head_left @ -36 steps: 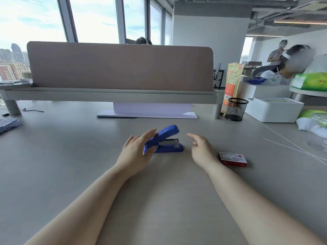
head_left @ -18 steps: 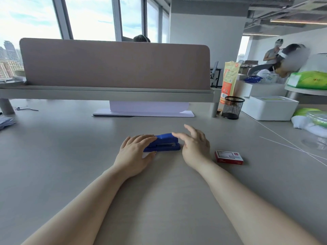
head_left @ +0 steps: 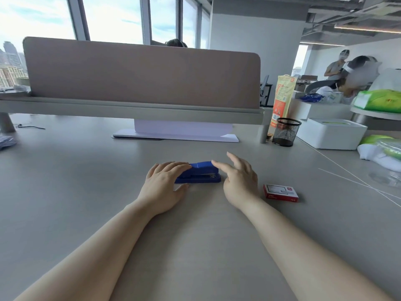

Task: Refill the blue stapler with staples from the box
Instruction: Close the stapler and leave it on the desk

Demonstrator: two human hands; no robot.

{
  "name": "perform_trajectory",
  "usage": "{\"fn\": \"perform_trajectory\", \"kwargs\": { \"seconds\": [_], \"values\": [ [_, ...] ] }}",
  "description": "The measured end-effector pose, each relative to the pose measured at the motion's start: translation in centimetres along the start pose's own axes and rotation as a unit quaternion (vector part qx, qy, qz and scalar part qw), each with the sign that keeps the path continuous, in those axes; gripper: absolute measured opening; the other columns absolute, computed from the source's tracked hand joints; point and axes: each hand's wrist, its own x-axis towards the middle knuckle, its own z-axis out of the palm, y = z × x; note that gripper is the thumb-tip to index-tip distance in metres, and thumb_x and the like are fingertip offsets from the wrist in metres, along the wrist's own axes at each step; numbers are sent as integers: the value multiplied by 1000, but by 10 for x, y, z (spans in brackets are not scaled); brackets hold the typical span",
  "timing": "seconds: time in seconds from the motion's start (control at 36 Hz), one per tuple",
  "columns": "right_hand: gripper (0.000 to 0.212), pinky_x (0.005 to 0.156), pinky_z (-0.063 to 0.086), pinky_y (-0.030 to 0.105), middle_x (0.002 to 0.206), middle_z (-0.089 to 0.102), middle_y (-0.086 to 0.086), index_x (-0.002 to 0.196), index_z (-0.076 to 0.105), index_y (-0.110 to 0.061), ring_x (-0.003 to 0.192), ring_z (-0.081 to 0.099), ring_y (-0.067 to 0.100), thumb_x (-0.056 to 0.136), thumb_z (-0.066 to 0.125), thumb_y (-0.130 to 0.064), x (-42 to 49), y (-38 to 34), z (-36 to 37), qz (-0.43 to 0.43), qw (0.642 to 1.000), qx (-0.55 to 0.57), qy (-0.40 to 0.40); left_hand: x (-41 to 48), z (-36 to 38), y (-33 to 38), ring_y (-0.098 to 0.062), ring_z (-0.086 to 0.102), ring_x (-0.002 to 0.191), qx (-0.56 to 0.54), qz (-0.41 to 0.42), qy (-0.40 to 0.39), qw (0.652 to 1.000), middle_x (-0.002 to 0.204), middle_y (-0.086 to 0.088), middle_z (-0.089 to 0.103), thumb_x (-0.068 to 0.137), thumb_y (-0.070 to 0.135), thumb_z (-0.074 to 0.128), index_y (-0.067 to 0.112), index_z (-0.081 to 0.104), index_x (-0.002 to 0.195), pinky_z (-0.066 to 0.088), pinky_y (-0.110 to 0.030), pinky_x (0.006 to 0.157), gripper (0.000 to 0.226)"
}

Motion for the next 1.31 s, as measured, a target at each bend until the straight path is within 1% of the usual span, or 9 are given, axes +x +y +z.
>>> {"fn": "perform_trajectory", "kwargs": {
  "seconds": [0.17, 0.33, 0.44, 0.58, 0.75, 0.86, 1.06, 1.14, 1.31],
  "values": [
    [66, 109, 22, 40, 152, 28, -1, 133, 41, -41, 137, 20, 25, 83, 38, 1, -3, 2, 3, -28, 999, -6, 25, 0, 0, 0, -18, 43, 127, 4, 5, 9, 1000, 134, 12, 53, 81, 39, 53, 32, 48, 128, 26, -38, 110, 48],
    [59, 110, 22, 42, 153, 26, 0, 136, 36, -39, 138, 18, 25, 87, 42, -7, -7, 0, -2, -30, 999, -5, 11, -2, -1, 4, -17, 43, 127, 20, 3, 10, 1000, 135, 12, 53, 78, 45, 47, 32, 47, 128, 24, -37, 110, 52],
    [53, 111, 23, 43, 152, 29, 0, 137, 36, -35, 139, 20, 25, 88, 48, -19, -10, 3, -13, -8, 1000, 9, 7, -5, -4, 8, -18, 44, 127, 32, 5, 15, 999, 136, 10, 53, 79, 45, 47, 30, 48, 129, 24, -37, 110, 53],
    [51, 109, 24, 41, 150, 33, 0, 135, 40, -32, 136, 24, 25, 87, 51, -21, -14, 13, -29, 4, 1000, -4, 8, -4, -4, 15, -19, 42, 130, 41, -3, 10, 999, 141, 8, 48, 80, 46, 49, 29, 44, 132, 23, -39, 113, 55],
    [49, 108, 24, 38, 149, 35, -2, 134, 42, -33, 135, 27, 24, 87, 52, -24, -24, 35, -46, -4, 999, -42, 9, 6, 5, 33, -16, 18, 143, 63, -21, -33, 997, 156, 9, 19, 89, 51, 43, 30, 19, 144, 7, -40, 119, 64],
    [47, 109, 23, 36, 149, 36, -4, 134, 42, -33, 136, 28, 22, 88, 51, -31, -34, 53, -57, 13, 997, -67, 26, 8, 20, 50, -18, 10, 145, 50, -35, -36, 998, 157, 9, 15, 88, 55, 39, 27, 12, 145, 5, -37, 117, 70],
    [60, 117, 12, 43, 158, 15, -6, 143, 20, -31, 146, 8, 21, 90, 33, -56, -42, 71, -49, 127, 983, -91, -94, 9, 24, 49, -16, 8, 145, 48, -26, -35, 998, 157, 11, 14, 85, 61, 38, 29, 11, 145, 4, -36, 118, 73],
    [57, 117, 10, 42, 159, 11, -6, 144, 19, -27, 146, 5, 20, 93, 25, -52, -41, 71, -48, 127, 976, -126, -122, 7, 25, 50, -17, 7, 145, 52, -23, -30, 998, 157, 10, 14, 85, 63, 37, 28, 9, 146, 4, -37, 119, 75],
    [51, 117, 11, 39, 158, 12, -7, 144, 20, -28, 146, 7, 19, 96, 25, -44, -32, 72, -45, 100, 976, -133, -140, 10, 27, 49, -16, 3, 146, 61, -16, -42, 997, 158, 10, 8, 85, 64, 35, 29, 4, 146, 3, -37, 119, 78]
  ]
}}
